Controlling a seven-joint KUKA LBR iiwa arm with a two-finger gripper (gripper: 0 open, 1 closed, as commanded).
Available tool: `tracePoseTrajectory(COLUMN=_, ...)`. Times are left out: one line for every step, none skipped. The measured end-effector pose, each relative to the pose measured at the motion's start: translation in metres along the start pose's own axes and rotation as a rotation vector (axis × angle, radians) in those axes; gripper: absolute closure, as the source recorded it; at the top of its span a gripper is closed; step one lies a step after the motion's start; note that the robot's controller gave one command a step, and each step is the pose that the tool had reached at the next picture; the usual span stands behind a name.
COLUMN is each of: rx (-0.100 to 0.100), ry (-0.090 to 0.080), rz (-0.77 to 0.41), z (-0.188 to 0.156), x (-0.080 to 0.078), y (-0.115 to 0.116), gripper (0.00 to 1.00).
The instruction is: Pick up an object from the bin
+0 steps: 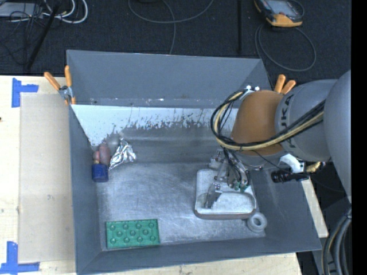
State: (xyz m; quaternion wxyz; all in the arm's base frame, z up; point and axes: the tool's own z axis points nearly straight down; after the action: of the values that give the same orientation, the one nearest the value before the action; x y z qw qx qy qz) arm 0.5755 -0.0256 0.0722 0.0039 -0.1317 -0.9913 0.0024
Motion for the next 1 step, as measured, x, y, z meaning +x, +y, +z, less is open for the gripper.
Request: tracePoseTrajectory(rx=-0.002, ry=-0.001, rz=0.002, z=-0.0012, x=0.0002, y=0.0004, gripper=1.0)
